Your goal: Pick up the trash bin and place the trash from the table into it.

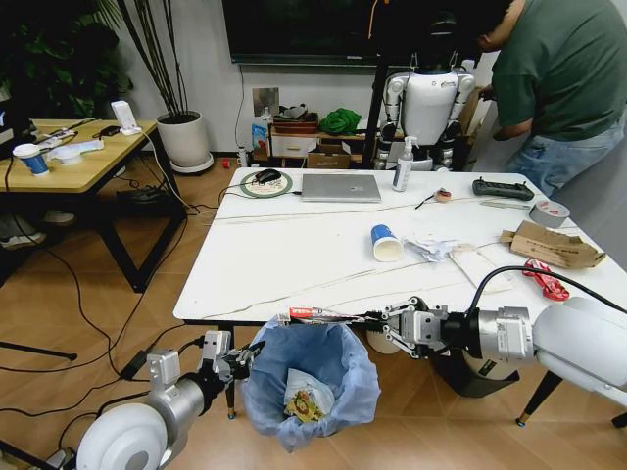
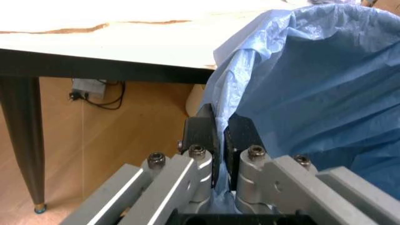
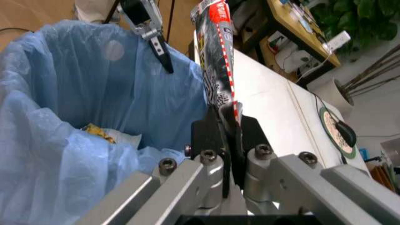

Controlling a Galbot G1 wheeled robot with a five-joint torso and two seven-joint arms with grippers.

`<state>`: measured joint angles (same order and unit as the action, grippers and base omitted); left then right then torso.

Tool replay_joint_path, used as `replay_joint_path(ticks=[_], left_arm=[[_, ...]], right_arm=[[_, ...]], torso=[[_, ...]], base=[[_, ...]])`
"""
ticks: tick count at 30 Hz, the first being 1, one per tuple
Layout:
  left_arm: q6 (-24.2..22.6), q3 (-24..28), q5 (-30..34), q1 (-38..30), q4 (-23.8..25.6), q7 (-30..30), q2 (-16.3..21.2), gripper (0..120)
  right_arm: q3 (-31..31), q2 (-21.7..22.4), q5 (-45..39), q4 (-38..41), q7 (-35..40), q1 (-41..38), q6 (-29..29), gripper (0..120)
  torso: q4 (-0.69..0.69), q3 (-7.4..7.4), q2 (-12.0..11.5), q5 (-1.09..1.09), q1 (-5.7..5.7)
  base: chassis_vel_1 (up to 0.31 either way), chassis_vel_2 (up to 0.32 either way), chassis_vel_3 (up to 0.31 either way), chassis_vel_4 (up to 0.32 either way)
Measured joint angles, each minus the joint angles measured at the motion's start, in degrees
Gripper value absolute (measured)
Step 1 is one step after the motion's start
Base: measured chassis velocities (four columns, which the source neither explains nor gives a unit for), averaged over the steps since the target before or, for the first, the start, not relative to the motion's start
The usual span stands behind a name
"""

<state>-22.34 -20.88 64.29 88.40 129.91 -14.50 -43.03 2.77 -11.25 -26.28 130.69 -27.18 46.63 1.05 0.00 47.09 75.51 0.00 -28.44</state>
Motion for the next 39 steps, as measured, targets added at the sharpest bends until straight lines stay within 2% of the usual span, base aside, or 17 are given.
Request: replay_joint_path(ticks=[7,14,24,39], left_arm=[[-0.1,-0.2,-0.6,0.4,0.2,0.2,-1.0,0],[0.4,1.3,-2.1,-0.3,-1.6,3.1,-2.9,0],[1.0,3.9,-2.4,-2.1,-2.9,5.6,-3.4,0],[1.4,3.1,-3.4,-0.9,-1.8,6.4,-4.2,0]], right_arm=[[0.3,-0.9,2.4,0.0,-0.1,0.5,-1.2,0],[2.8,-3.0,4.1,-1.3,-0.8,0.4,-4.1,0],[3.1,-3.7,5.7,-3.2,-1.2,0.1,-5.3,0],[3.2,-4.3,8.6,-4.5,-2.1,0.3,-6.7,0]], torso=[[0.00,0.00,0.0,0.00,0.00],[0.00,0.01,0.0,0.00,0.00],[0.00,0.01,0.0,0.00,0.00],[0.00,0.00,0.0,0.00,0.00]], base=[[0.000,0.000,0.000,0.000],[0.000,0.000,0.000,0.000],[0.000,0.000,0.000,0.000],[0.000,0.000,0.000,0.000]])
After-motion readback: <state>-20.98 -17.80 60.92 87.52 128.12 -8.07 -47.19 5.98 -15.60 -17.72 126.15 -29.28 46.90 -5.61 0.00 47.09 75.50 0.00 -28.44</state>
